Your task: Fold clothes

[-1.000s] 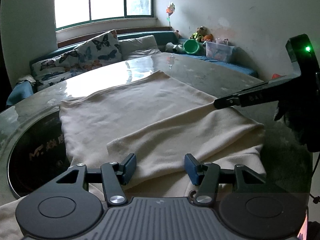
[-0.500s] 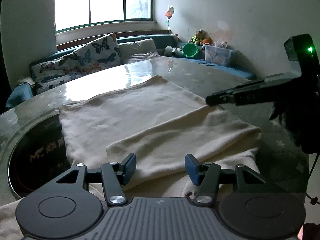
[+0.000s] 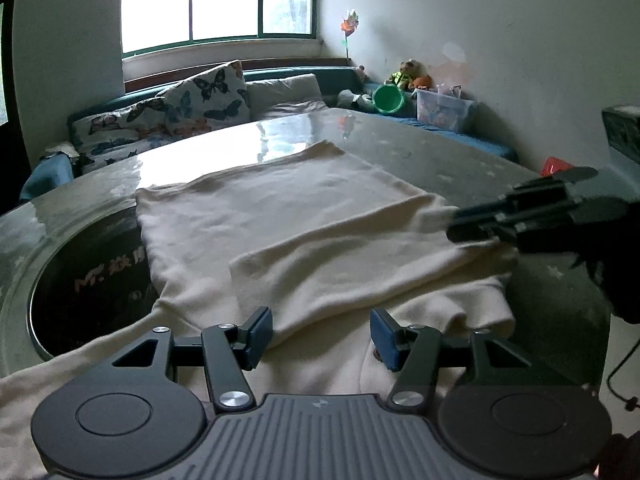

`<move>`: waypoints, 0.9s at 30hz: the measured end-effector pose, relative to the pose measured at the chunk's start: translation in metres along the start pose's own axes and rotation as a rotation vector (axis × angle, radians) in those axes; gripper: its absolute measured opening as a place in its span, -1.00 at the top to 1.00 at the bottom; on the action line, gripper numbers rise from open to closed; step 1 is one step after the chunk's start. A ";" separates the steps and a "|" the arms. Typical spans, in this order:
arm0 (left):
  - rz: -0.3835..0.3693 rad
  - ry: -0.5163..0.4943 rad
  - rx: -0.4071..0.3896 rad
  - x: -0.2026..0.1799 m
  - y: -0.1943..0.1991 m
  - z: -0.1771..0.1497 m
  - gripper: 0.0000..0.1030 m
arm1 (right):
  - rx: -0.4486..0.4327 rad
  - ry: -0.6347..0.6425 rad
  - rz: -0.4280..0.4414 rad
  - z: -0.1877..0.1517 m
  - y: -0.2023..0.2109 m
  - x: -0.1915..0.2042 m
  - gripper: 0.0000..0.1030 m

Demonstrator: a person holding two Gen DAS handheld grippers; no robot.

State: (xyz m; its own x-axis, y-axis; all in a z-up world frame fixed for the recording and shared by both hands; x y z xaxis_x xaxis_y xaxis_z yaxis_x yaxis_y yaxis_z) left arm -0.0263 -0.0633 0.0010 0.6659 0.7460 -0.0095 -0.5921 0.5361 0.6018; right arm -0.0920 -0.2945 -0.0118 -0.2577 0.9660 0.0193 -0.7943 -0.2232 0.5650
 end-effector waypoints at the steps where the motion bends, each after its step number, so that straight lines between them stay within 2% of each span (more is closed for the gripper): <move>1: 0.001 0.003 -0.003 0.000 0.001 0.000 -0.13 | 0.007 0.020 -0.004 -0.002 0.000 0.002 0.57; 3: 0.004 0.008 -0.009 0.000 0.004 0.001 -0.13 | 0.009 0.053 -0.004 0.001 0.001 0.008 0.53; 6: 0.014 0.027 -0.034 0.003 0.015 0.001 -0.13 | 0.000 0.055 0.046 0.014 -0.001 0.014 0.50; 9: 0.049 0.061 -0.052 0.009 0.030 -0.002 -0.13 | 0.012 0.059 0.128 0.028 -0.013 0.027 0.50; 12: 0.106 0.113 -0.061 0.022 0.048 -0.008 -0.13 | 0.023 0.093 0.171 0.037 -0.029 0.043 0.49; 18: 0.270 0.252 -0.063 0.059 0.082 -0.030 -0.14 | 0.068 0.157 0.252 0.044 -0.057 0.076 0.37; 22: 0.404 0.363 -0.061 0.088 0.104 -0.047 -0.14 | 0.083 0.228 0.253 0.038 -0.060 0.090 0.30; 27: 0.553 0.493 -0.072 0.121 0.125 -0.062 -0.14 | 0.063 0.193 0.266 0.039 -0.048 0.084 0.30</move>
State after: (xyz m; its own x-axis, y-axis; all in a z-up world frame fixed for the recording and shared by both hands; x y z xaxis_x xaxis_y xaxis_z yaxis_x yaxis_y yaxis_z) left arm -0.0478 0.1183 0.0252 -0.0090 0.9961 -0.0875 -0.8215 0.0425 0.5686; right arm -0.0535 -0.1973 -0.0049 -0.5559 0.8310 0.0200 -0.6510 -0.4502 0.6112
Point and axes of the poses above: each gripper's, at about its wrist camera, not at the fingertips, and y roughly against the way its jaws point, x to its left, z to its top, the point moved 2 cm from there along -y, roughly the way its jaws point
